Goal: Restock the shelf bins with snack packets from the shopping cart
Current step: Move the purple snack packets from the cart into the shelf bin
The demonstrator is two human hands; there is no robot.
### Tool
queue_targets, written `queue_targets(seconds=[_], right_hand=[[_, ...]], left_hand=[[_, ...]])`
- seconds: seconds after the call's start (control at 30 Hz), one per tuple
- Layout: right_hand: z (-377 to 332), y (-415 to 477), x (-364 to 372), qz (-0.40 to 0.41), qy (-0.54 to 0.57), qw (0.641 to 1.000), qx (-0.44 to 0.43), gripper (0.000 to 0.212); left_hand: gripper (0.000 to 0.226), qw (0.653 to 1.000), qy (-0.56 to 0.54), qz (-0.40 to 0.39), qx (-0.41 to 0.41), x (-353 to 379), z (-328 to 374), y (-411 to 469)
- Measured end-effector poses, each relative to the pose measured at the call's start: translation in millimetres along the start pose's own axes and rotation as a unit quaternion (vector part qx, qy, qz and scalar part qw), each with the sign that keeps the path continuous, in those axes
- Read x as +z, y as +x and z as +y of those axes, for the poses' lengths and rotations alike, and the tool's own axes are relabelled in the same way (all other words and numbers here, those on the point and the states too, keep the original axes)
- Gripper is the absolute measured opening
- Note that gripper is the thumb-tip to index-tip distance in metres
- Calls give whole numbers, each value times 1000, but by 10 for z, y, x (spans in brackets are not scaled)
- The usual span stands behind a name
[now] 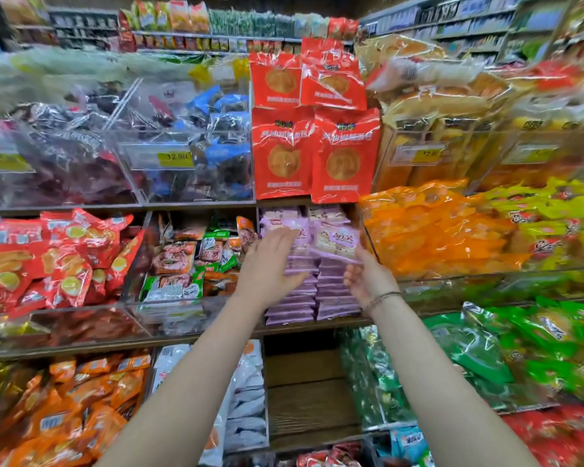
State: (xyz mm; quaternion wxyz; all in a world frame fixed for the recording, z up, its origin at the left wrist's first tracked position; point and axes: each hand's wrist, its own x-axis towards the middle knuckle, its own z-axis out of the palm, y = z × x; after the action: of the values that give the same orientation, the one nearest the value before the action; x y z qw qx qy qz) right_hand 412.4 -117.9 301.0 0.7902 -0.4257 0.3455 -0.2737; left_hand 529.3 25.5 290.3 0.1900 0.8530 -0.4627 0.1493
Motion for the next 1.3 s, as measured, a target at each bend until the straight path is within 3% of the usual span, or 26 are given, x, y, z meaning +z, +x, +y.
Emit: queue_targets(seconds=[0.1, 0.2, 0.27, 0.43, 0.67, 0.73, 0.83, 0.93, 1.0, 1.1, 1.2, 1.3], right_hand=[[120, 2, 15, 24, 148, 989, -6, 8], [159, 32, 47, 55, 219, 974, -19, 13], [168, 55, 87, 88, 221, 971, -13, 9], [232, 142, 158, 120, 183, 976, 9, 27], [253, 151, 66, 80, 132, 988, 23, 33], [250, 63, -27, 48, 93, 994, 28, 35], [309, -160, -312, 9, -63, 998, 3, 22], [549, -460, -772, 12, -248, 963, -100, 19], [771, -738, -1112, 28, -349, 920, -175, 15], [1188, -1200, -1629, 43, -419, 890, -173, 12], [1699, -1704, -2175, 99, -448, 884, -90, 15], [2254, -2207, -2757, 170, -461, 867, 85, 16]], left_hand=[[68, 998, 58, 14, 10, 159, -65, -2], [62, 998, 37, 44, 10, 217, -92, -4], [61, 998, 30, 56, 6, 230, -101, 1], [56, 997, 17, 75, 9, 227, -101, -9], [68, 997, 2, 69, 19, 190, -81, -27], [70, 996, -24, 84, 24, 135, -55, -70], [49, 984, -104, 144, 19, 102, 62, -320], [30, 967, -170, 190, 11, 227, 275, -879], [29, 968, -210, 138, 3, 360, 414, -1342], [26, 967, -253, -20, -24, 563, 605, -2027], [13, 947, -256, -194, 4, 807, 799, -2612], [7, 879, -255, -399, 54, 1089, 963, -3111]])
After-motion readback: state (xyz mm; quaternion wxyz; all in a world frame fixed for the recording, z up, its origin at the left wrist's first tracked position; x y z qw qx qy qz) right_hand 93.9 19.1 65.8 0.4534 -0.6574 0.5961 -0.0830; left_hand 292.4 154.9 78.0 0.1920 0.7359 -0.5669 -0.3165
